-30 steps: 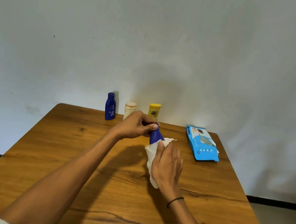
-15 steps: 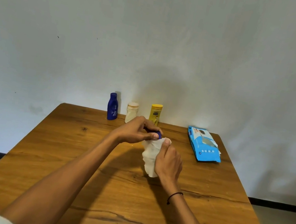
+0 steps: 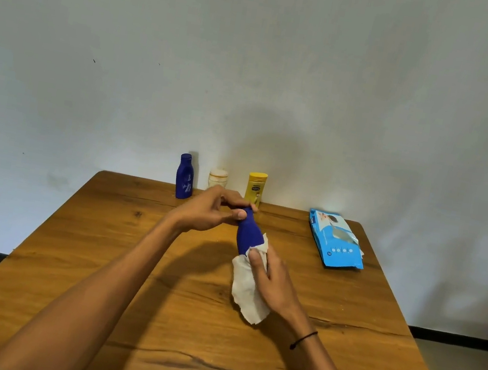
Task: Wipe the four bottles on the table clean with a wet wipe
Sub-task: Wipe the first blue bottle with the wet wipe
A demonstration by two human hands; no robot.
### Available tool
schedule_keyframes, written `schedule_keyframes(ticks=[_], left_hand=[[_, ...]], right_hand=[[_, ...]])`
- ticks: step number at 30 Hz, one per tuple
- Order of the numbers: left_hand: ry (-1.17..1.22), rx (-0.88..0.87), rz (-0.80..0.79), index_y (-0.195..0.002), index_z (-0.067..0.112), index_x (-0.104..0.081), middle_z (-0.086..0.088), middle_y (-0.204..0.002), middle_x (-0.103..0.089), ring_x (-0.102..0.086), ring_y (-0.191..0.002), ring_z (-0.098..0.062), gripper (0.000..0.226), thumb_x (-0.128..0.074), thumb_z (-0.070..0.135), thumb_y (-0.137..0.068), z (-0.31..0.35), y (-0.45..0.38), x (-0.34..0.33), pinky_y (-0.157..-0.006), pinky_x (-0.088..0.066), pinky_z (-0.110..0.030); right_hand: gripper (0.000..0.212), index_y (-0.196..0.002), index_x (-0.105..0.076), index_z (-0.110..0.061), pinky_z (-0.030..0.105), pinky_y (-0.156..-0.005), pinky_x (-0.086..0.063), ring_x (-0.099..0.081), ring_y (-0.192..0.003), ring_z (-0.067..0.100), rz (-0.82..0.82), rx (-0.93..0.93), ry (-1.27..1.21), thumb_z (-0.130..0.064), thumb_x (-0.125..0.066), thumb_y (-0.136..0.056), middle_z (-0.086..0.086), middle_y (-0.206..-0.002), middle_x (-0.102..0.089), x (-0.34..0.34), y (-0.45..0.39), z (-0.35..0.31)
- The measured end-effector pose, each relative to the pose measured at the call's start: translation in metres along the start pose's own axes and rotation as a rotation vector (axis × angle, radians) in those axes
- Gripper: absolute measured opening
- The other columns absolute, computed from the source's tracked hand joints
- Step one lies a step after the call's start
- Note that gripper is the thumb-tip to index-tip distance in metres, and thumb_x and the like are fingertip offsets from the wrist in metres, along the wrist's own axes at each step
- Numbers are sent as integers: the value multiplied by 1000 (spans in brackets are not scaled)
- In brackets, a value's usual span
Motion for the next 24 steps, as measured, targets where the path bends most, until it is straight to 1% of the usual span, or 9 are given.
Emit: schedule_keyframes(ticks=[3,6,8,10,13,15,18,22,24], left_hand=[[41,18,27,-127,14,-73,-2,-125,-73,-70,-118,-17,28,-69,20,-100,-7,2,6,-92,-60,-30],[125,36,36,-131,15,-71,-2,-130,-72,-68,-123,-20,31,-69,19,-100,-9,4,3,-98,-60,-35],[167,58,34,-137,18,-68,-1,-132,-71,-68,-124,-20,36,-67,20,-101,-7,6,0,-99,-60,-34],[92,120,56,-141,22,-65,4,-128,-72,-71,-118,-16,42,-68,28,-100,-3,6,-5,-93,-61,-31],[-166,194,230,-121,23,-73,9,-95,-77,-77,-86,-6,34,-73,44,-94,1,10,-9,-80,-62,-25],[-118,190,324,-99,23,-76,4,-80,-78,-77,-78,-7,21,-76,43,-92,-2,15,-11,-73,-61,-23],[49,227,394,-96,16,-78,0,-80,-80,-79,-78,-11,31,-79,45,-88,-8,22,-11,-74,-62,-24],[168,220,337,-106,11,-79,-5,-90,-81,-79,-87,-18,31,-80,38,-89,-11,25,-10,-84,-64,-31],[198,196,268,-109,12,-79,-4,-94,-81,-79,-94,-21,27,-79,32,-91,-14,30,-8,-85,-64,-30]], right_hand=[[25,-112,-58,-29,19,-65,-50,-64,-87,-1,-46,-36,-29,-52,-51,-104,-9,-103,-68,-3,12,4],[31,-126,-53,-32,22,-77,-55,-64,-100,-2,-29,-71,-126,-49,-57,-101,-10,-118,-66,-3,13,0],[33,-131,-46,-31,25,-78,-57,-65,-98,4,66,-67,-32,-45,-56,-103,-6,-120,-65,-6,10,0],[35,-134,-43,-26,29,-75,-58,-64,-94,10,240,-57,193,-35,-57,-104,-2,-120,-62,-7,10,0],[62,-144,-40,-15,36,-85,-60,-58,-111,19,414,-47,467,-8,-73,-93,8,-131,-53,-11,12,1],[82,-142,-40,-12,36,-86,-60,-56,-116,25,456,-23,593,2,-86,-75,14,-133,-50,-13,14,1],[94,-137,-42,-12,40,-83,-61,-57,-117,30,491,38,681,5,-93,-60,16,-139,-44,-16,21,-1],[84,-139,-40,-11,44,-89,-62,-52,-126,31,443,70,601,5,-86,-71,14,-144,-34,-18,26,3],[75,-143,-36,-12,42,-92,-60,-48,-126,23,410,37,546,-7,-81,-84,11,-141,-36,-17,24,6]])
Point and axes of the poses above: each hand's wrist, its own y-axis away from the middle knuckle, its own x-axis out of the back of the hand, z = x × y, the point moved 4 cm from there along -y, towards the middle knuckle
